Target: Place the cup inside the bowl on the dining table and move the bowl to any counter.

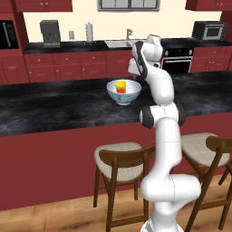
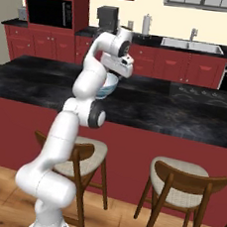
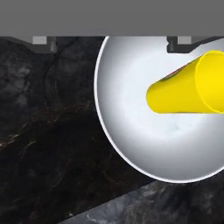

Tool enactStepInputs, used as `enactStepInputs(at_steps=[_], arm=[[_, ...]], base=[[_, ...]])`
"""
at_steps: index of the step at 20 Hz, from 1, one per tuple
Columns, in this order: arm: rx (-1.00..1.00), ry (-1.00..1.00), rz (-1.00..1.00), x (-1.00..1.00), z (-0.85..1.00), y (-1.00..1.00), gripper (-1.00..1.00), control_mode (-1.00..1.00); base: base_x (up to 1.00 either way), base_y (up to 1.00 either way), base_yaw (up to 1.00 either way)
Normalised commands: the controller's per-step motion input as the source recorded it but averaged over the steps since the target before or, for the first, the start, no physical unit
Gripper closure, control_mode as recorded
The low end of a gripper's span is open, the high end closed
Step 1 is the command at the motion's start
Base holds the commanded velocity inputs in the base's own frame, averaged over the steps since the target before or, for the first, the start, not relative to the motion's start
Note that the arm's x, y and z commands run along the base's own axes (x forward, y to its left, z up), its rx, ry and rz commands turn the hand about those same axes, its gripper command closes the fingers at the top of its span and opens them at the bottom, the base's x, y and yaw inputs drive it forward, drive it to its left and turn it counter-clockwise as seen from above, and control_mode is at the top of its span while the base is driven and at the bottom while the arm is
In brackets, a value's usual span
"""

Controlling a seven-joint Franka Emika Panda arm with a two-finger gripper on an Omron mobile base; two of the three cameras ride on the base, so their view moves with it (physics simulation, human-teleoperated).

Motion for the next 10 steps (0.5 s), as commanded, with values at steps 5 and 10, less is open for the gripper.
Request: enactStepInputs(at_steps=[5, 10], arm=[[0.20, -0.08, -0.15, 0.08, -0.08, -0.07, -1.00, -1.00], [0.08, -0.04, -0.11, 0.00, -0.11, -0.02, -1.00, -1.00]], base=[[0.00, 0.00, 0.00], [0.00, 0.00, 0.00]])
